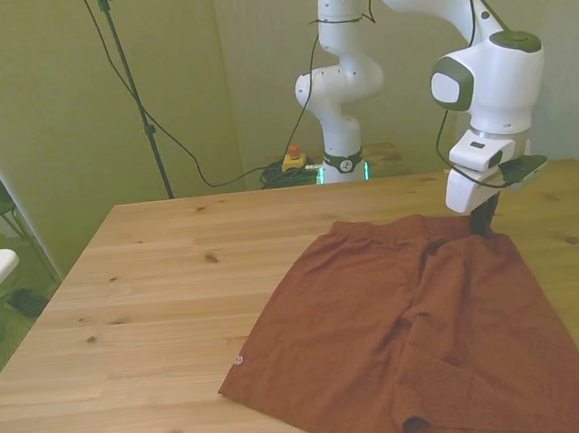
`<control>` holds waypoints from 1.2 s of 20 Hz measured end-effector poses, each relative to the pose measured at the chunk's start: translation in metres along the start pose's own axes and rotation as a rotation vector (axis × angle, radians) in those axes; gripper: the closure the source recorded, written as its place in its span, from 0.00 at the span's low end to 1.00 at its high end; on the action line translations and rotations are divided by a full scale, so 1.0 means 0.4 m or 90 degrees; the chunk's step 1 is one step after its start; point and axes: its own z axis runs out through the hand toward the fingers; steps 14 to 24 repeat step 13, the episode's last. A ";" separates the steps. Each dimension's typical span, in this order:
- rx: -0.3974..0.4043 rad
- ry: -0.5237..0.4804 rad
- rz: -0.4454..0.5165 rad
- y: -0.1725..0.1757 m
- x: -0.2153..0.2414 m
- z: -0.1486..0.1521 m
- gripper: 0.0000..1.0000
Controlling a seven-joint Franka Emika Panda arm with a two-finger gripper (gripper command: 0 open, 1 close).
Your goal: Unfold the shorts
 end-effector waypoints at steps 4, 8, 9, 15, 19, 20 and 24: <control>0.003 0.008 0.001 0.003 -0.008 -0.023 0.00; 0.013 0.031 0.002 0.005 -0.027 -0.122 0.00; 0.016 0.036 0.004 0.009 -0.035 -0.155 0.00; 0.033 0.050 0.023 0.042 -0.079 -0.300 0.00; 0.033 0.050 0.023 0.042 -0.079 -0.300 0.00; 0.033 0.050 0.023 0.042 -0.079 -0.300 0.00; 0.033 0.050 0.023 0.042 -0.079 -0.300 0.00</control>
